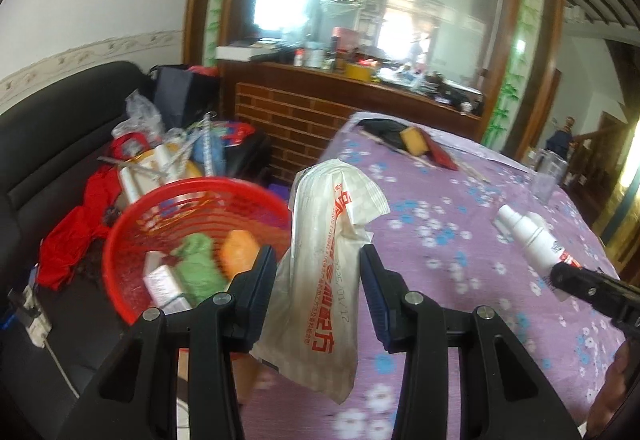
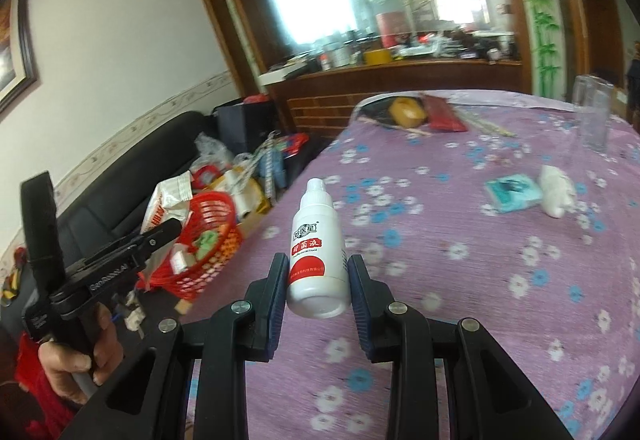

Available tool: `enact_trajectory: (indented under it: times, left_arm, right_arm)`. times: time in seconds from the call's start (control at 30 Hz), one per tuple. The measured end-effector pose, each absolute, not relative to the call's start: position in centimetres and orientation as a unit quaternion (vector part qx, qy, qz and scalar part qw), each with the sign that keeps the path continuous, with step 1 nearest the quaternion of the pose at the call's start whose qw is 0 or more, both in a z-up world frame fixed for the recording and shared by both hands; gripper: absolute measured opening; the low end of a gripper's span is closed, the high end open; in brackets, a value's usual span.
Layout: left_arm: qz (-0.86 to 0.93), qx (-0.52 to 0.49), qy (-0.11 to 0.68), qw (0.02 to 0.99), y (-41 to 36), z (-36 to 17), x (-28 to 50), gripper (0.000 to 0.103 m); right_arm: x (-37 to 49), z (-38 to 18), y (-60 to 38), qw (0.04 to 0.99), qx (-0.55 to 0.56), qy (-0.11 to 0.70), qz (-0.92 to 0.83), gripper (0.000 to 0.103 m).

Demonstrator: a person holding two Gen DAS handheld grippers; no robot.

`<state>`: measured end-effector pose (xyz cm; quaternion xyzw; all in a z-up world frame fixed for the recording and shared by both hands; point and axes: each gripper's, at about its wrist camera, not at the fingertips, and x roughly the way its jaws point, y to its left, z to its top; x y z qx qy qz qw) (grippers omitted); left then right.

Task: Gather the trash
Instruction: 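Open both grippers to drop the bag and bottle into the red basket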

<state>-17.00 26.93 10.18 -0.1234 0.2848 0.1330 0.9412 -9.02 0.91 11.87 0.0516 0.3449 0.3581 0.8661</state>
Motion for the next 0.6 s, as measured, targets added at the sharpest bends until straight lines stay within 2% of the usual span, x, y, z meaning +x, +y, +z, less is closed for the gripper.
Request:
enact_trajectory:
  times: [0.3, 0.6]
  left_arm:
    - [0.184, -0.159, 0.289, 0.926, 33.4, 9.3, -18.3, 0.042]
    - [0.203, -0.169, 0.296, 0.918, 36.3, 8.9, -18.0, 0.042]
  right_arm:
    - [-8.0, 12.8, 9.7, 0.825, 0.024, 0.372, 0.424, 0.033]
    - [-6.6, 12.5, 18.3, 0.790, 0.012, 0.399, 0.465, 0.033]
